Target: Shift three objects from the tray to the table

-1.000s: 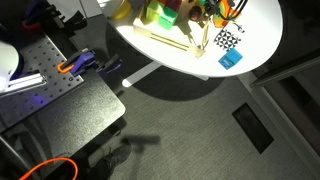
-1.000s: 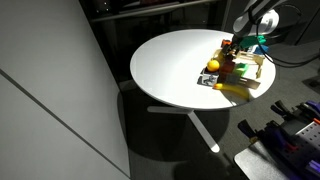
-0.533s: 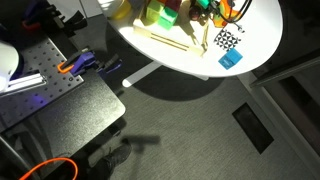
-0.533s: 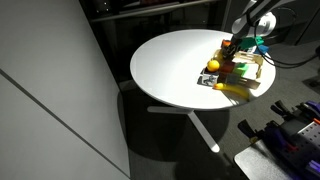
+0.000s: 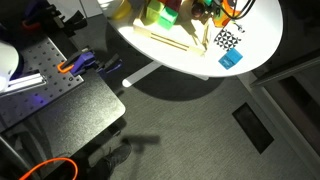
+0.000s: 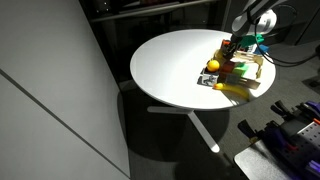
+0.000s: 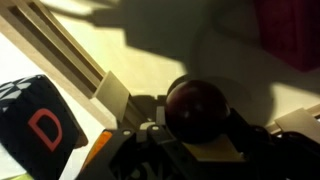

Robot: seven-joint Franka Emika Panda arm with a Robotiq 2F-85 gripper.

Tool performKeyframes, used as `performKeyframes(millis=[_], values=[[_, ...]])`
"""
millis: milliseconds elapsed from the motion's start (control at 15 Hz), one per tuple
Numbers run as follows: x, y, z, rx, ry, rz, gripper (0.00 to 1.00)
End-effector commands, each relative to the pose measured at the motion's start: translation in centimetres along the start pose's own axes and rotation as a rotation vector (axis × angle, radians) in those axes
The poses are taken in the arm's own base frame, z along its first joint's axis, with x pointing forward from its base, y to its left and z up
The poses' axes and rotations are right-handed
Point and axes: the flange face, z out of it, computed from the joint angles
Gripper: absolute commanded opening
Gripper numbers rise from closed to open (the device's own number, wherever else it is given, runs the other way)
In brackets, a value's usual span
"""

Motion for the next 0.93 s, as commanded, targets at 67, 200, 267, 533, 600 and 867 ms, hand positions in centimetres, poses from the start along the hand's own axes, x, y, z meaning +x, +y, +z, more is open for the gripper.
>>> performKeyframes(millis=[67,200,267,533,600,867], values=[[1.0,-0.7,-3.4,0.011,0.023,0.014,0.36],[1.2,-1.4,-4.5,0.015,0.034,0.019,0.36],[1.3,-1.8,-5.1,0.018,0.037,0.023,0.36],[0.6,-3.8,-7.6,0.04,0.015,0.039,0.36],[0.3,-4.3,-8.2,0.046,0.005,0.044,0.36],[-1.8,-6.2,-10.9,0.05,-0.053,0.08,0.36]])
